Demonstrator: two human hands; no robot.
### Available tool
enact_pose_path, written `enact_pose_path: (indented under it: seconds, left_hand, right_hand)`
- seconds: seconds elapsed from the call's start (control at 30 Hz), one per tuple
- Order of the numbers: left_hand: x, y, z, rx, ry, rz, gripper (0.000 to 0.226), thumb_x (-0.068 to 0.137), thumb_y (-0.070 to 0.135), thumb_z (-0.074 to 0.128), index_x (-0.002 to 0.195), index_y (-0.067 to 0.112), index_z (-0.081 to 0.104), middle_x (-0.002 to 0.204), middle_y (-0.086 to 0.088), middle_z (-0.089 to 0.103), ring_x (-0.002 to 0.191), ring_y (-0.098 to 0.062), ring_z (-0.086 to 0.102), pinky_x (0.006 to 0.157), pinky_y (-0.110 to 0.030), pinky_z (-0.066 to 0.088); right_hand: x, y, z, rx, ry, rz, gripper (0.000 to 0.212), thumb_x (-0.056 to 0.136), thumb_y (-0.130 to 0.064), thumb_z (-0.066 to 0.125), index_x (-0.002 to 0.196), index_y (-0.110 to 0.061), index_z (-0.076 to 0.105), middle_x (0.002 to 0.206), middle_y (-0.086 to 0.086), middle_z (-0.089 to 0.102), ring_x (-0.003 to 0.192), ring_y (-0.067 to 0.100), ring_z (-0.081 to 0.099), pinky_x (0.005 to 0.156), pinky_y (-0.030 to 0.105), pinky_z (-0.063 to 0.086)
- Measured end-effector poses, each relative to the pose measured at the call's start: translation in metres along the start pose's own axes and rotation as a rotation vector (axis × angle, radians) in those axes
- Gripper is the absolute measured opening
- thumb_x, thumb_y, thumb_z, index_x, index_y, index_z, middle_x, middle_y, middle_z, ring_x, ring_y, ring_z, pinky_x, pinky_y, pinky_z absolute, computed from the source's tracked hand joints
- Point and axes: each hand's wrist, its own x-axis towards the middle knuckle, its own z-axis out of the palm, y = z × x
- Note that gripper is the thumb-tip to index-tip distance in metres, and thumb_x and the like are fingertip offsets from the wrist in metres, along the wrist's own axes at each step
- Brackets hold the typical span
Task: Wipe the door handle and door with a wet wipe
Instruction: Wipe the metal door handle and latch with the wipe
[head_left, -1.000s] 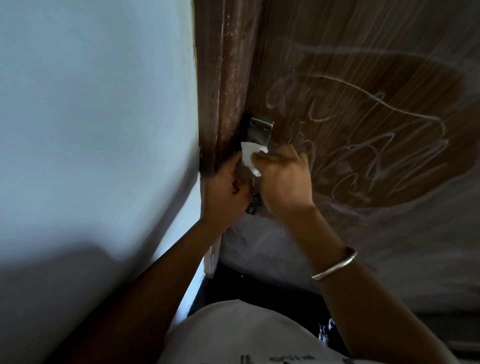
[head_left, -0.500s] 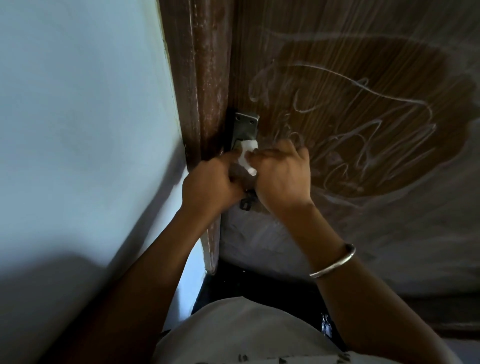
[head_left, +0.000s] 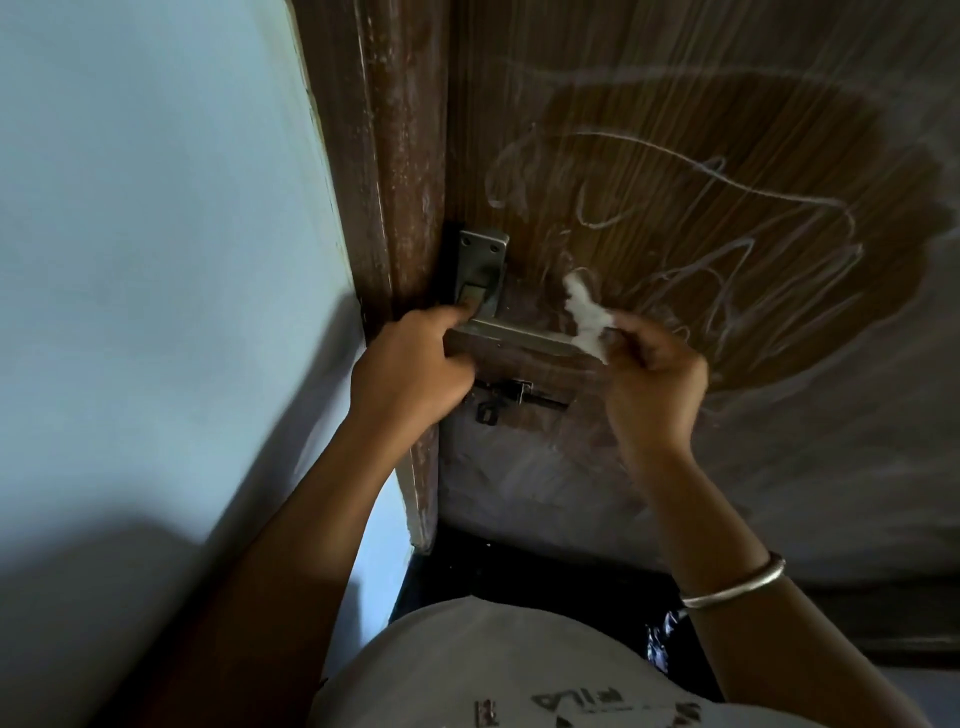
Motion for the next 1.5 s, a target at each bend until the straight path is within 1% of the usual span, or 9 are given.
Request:
enact_pose_path:
  seconds: [0.07, 0.27, 0.43, 0.6, 0.7, 0.83, 0.93, 1.27, 1.5]
  left_hand:
    - [0.003, -0.001, 0.001, 0.0, 0.0, 0.002, 0.043, 0.082, 0.016, 0.054, 0.124, 0.026, 0.055, 0.102, -0.003, 0.069, 0.087, -0.025, 0.061, 0.074, -0.038, 0.055]
    - [0.005, -0.004, 0.002, -0.029, -0.018, -0.018, 0.042, 0.085, 0.014, 0.048, 0.125, 0.025, 0.054, 0.11, -0.005, 0.067, 0.093, -0.025, 0.061, 0.078, -0.039, 0.055]
    - [0.006, -0.012, -0.002, -0.181, -0.069, -0.067, 0.044, 0.087, 0.007, 0.047, 0.123, 0.03, 0.056, 0.082, 0.008, 0.065, 0.059, -0.002, 0.059, 0.055, -0.02, 0.054]
    - [0.002, -0.015, -0.003, -0.206, -0.117, -0.066, 0.051, 0.085, 0.002, 0.049, 0.124, 0.033, 0.054, 0.079, 0.008, 0.065, 0.053, -0.007, 0.06, 0.043, -0.022, 0.052]
    - [0.003, -0.016, -0.006, -0.218, -0.138, -0.082, 0.054, 0.084, -0.001, 0.048, 0.125, 0.034, 0.053, 0.076, 0.011, 0.063, 0.046, -0.002, 0.057, 0.035, -0.015, 0.042]
    - [0.005, -0.014, -0.011, -0.253, -0.162, -0.118, 0.059, 0.081, -0.005, 0.044, 0.124, 0.034, 0.054, 0.064, 0.007, 0.06, 0.033, 0.0, 0.049, 0.031, -0.01, 0.031]
    - [0.007, -0.015, -0.011, -0.308, -0.179, -0.164, 0.061, 0.08, -0.005, 0.04, 0.123, 0.037, 0.054, 0.059, 0.0, 0.059, 0.029, -0.002, 0.047, 0.03, -0.012, 0.031]
    - [0.007, -0.016, -0.011, -0.344, -0.192, -0.181, 0.059, 0.083, -0.002, 0.04, 0.127, 0.034, 0.05, 0.069, -0.009, 0.065, 0.03, -0.001, 0.046, 0.03, -0.014, 0.032]
    - [0.007, -0.022, -0.007, -0.412, -0.214, -0.209, 0.063, 0.08, -0.003, 0.04, 0.123, 0.04, 0.052, 0.04, 0.006, 0.053, 0.027, -0.004, 0.039, 0.03, -0.016, 0.029]
  right_hand:
    - [-0.007, 0.006, 0.003, 0.191, 0.073, 0.168, 0.031, 0.085, -0.004, 0.065, 0.094, -0.034, 0.07, 0.083, -0.022, 0.07, 0.082, -0.002, 0.067, 0.07, 0.015, 0.052]
    - [-0.023, 0.015, 0.021, 0.05, -0.046, 0.09, 0.027, 0.083, -0.01, 0.069, 0.106, -0.024, 0.068, 0.091, -0.022, 0.066, 0.079, -0.006, 0.064, 0.074, 0.02, 0.055]
    - [-0.03, 0.017, 0.024, 0.131, -0.001, 0.178, 0.023, 0.083, -0.009, 0.069, 0.102, -0.022, 0.071, 0.089, -0.017, 0.07, 0.086, -0.001, 0.067, 0.079, 0.028, 0.056]
    - [-0.032, 0.02, 0.031, 0.264, -0.003, 0.27, 0.018, 0.084, -0.006, 0.067, 0.096, -0.02, 0.072, 0.087, -0.01, 0.071, 0.083, 0.005, 0.068, 0.075, 0.029, 0.056]
    - [-0.04, 0.016, 0.027, 0.085, 0.122, -0.059, 0.02, 0.083, -0.004, 0.067, 0.096, -0.019, 0.068, 0.084, -0.016, 0.066, 0.075, -0.002, 0.065, 0.065, 0.012, 0.051]
    - [-0.036, 0.026, 0.02, -0.253, 0.057, -0.729, 0.024, 0.089, 0.001, 0.051, 0.107, 0.0, 0.067, 0.107, 0.016, 0.066, 0.083, 0.024, 0.058, 0.073, 0.027, 0.047]
    - [-0.02, 0.033, 0.022, -0.498, -0.044, -1.011, 0.023, 0.09, 0.002, 0.056, 0.11, 0.004, 0.067, 0.115, 0.02, 0.064, 0.087, 0.032, 0.058, 0.075, 0.032, 0.048]
    - [-0.006, 0.005, 0.073, -0.456, -0.117, -1.206, 0.016, 0.086, -0.003, 0.061, 0.1, 0.003, 0.063, 0.097, 0.015, 0.063, 0.073, 0.028, 0.048, 0.054, 0.034, 0.045]
    - [-0.01, 0.011, 0.051, -0.744, -0.03, -1.284, 0.014, 0.088, -0.015, 0.061, 0.092, -0.014, 0.075, 0.089, -0.002, 0.072, 0.075, 0.022, 0.042, 0.056, 0.033, 0.031]
